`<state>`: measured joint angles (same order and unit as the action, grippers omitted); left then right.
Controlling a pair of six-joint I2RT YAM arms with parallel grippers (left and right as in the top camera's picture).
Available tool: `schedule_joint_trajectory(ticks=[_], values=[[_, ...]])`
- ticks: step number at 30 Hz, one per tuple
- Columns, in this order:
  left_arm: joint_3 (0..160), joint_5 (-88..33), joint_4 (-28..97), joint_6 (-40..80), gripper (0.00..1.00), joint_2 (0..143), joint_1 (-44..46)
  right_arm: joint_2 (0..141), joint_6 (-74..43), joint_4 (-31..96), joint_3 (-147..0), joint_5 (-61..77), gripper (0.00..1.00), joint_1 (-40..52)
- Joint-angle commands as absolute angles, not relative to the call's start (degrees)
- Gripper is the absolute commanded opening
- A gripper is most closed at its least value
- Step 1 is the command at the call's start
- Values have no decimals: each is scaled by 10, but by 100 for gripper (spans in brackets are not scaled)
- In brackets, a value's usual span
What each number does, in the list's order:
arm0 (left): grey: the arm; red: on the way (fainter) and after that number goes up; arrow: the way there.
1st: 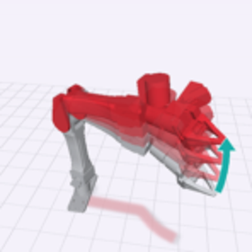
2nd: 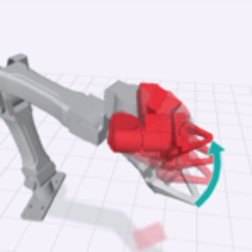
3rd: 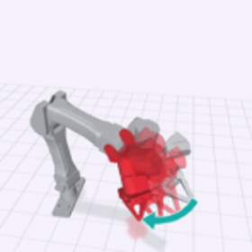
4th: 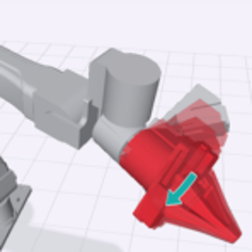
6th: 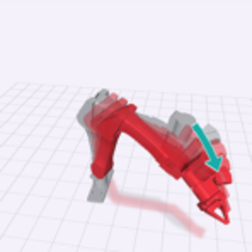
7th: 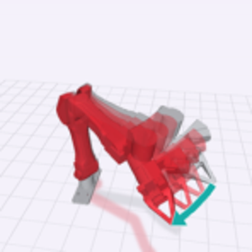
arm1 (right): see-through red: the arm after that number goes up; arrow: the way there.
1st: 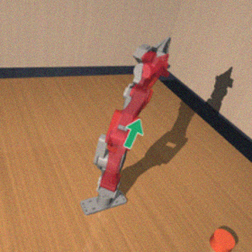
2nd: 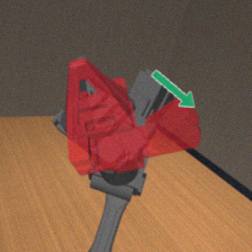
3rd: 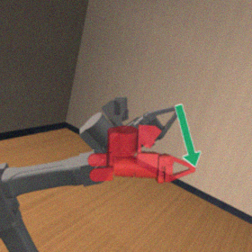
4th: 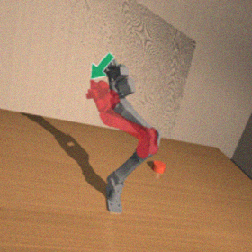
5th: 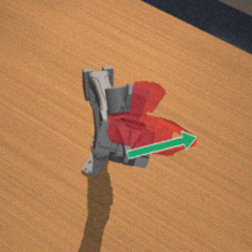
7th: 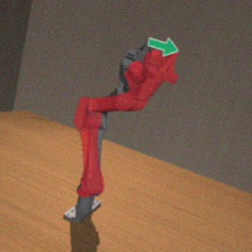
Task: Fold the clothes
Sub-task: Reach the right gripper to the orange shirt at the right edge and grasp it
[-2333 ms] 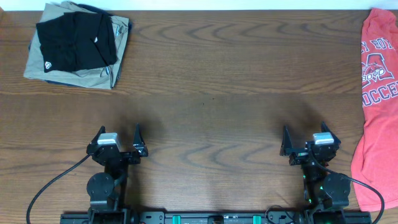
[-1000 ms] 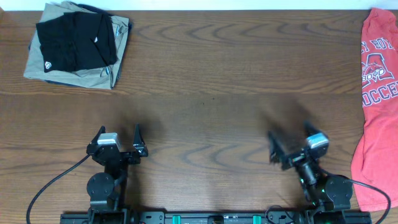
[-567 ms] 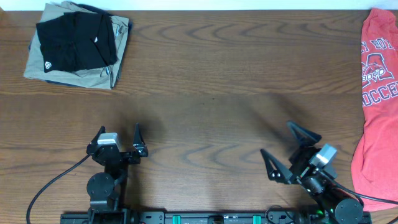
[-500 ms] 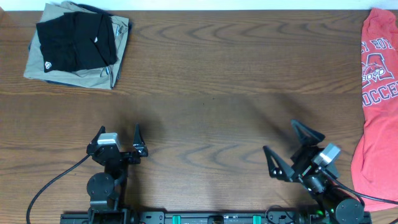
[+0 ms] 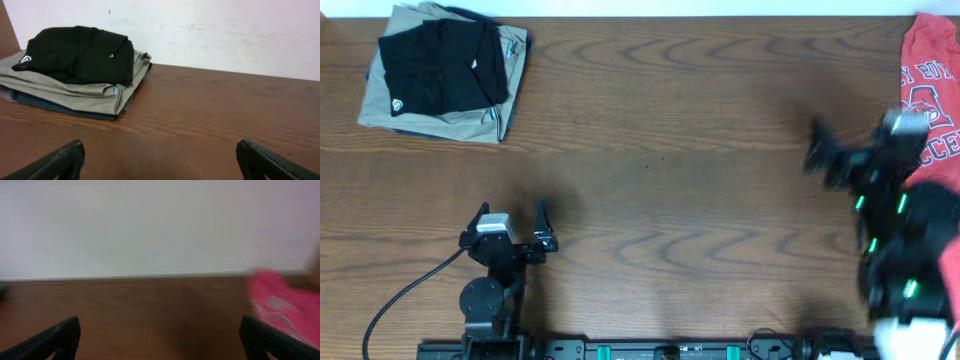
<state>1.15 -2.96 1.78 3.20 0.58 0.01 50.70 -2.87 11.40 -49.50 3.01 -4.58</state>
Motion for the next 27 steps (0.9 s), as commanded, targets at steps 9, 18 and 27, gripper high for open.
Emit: schedule_joint_trajectory(ticks=[9, 18, 27], values=[[2, -22, 39, 37, 98, 2, -3, 975, 70, 458, -970, -66, 99, -242], [2, -22, 39, 37, 98, 2, -3, 1092, 74, 474, -1020, -161, 99, -350], [2, -21, 39, 37, 98, 2, -3, 1169, 74, 451, -1020, -161, 94, -461]])
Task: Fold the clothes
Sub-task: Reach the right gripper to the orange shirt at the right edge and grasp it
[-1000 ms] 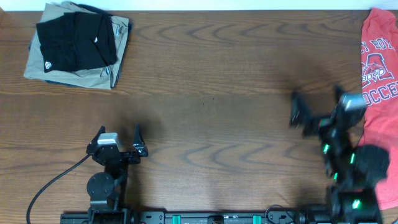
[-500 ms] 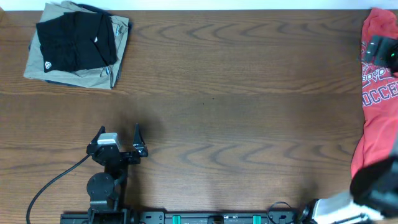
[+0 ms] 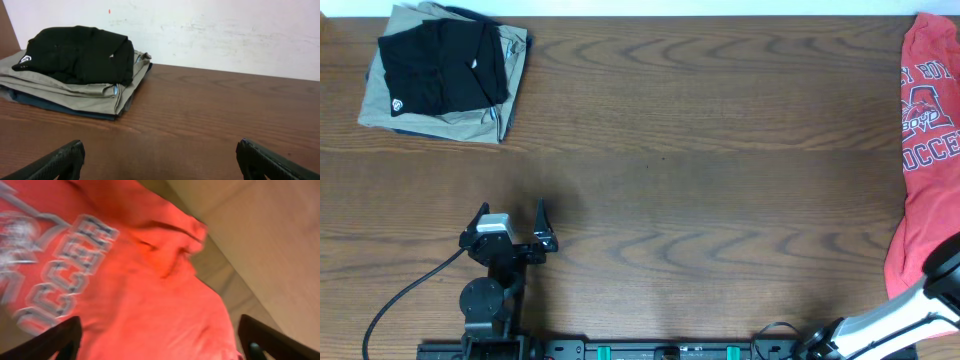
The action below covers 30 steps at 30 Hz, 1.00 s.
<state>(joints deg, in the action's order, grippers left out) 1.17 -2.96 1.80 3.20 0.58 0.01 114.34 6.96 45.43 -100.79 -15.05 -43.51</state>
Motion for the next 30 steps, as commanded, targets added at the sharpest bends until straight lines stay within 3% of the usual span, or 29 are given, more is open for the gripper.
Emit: schedule_joint_trajectory(ticks=[1, 9, 19, 24, 26, 28, 30], values=[[2, -22, 39, 37, 98, 2, -3, 1176, 74, 448, -1020, -161, 94, -468], [2, -22, 39, 37, 98, 2, -3, 1248, 74, 391, -1020, -145, 94, -521], [2, -21, 39, 37, 98, 2, -3, 1314, 74, 310, -1020, -35, 75, -544], [2, -21, 39, 37, 98, 2, -3, 1338, 74, 284, -1020, -22, 73, -539], [2, -22, 39, 37, 98, 2, -3, 1342, 74, 276, -1020, -15, 66, -536], [2, -22, 39, 37, 98, 2, -3, 1342, 74, 272, -1020, -6, 53, -536], [2, -22, 39, 37, 98, 2, -3, 1342, 74, 265, -1020, 3, 49, -535]])
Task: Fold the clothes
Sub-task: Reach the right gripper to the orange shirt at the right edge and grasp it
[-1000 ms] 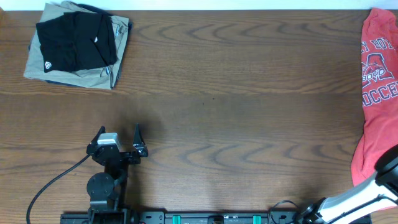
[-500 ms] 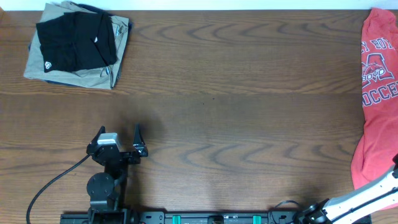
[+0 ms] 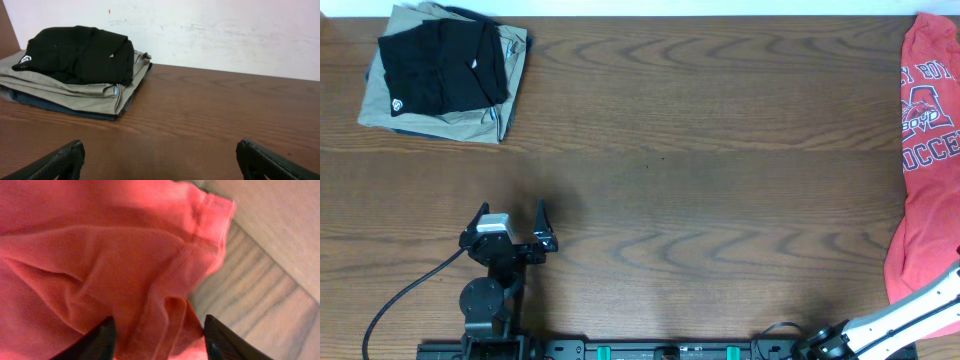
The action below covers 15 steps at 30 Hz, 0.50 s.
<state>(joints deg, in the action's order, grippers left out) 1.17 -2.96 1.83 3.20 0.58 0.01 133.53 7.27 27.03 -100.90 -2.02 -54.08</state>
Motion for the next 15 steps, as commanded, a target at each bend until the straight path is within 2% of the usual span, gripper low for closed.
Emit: schedule_joint_trajectory(ticks=[1, 5, 9, 15], values=[[2, -21, 39, 37, 98, 2, -3, 1342, 74, 265, -1020, 5, 46, -536], [2, -22, 39, 37, 98, 2, -3, 1342, 74, 266, -1020, 5, 28, -536], [2, -22, 39, 37, 98, 2, -3, 1341, 73, 271, -1020, 5, 1, -536], [2, -21, 39, 37, 98, 2, -3, 1333, 43, 282, -1020, 6, 1, -535]])
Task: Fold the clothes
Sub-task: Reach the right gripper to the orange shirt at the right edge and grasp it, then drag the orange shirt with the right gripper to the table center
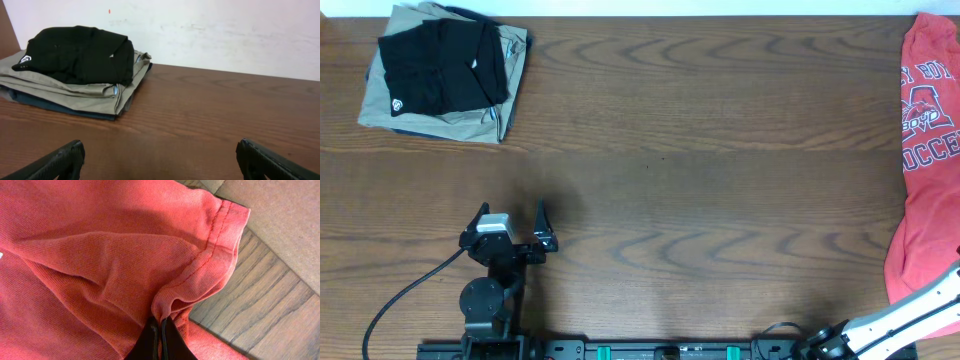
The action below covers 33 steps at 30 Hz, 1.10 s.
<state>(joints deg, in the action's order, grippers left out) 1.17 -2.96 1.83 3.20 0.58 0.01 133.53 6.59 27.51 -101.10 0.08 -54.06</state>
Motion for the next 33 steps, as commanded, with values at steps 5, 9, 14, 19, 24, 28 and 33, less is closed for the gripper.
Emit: schedule_joint_trajectory(ticks=[5, 9, 14, 19, 24, 28, 33], values=[[2, -21, 39, 37, 98, 2, -3, 1294, 39, 293, -1020, 54, 1, -531], [2, -21, 39, 37, 98, 2, -3, 1234, 39, 292, -1020, 158, 1, -516], [2, -22, 39, 37, 98, 2, -3, 1147, -6, 281, -1020, 254, 1, -474], [2, -22, 39, 37, 98, 2, -3, 1073, -17, 288, -1020, 277, 1, -387], [2, -21, 39, 37, 98, 2, -3, 1037, -17, 309, -1020, 277, 1, -267], [2, -22, 39, 37, 98, 2, -3, 1035, -45, 325, -1020, 286, 1, -146], [2, -22, 39, 37, 98, 2, -3, 1036, -47, 333, -1020, 331, 1, -3]])
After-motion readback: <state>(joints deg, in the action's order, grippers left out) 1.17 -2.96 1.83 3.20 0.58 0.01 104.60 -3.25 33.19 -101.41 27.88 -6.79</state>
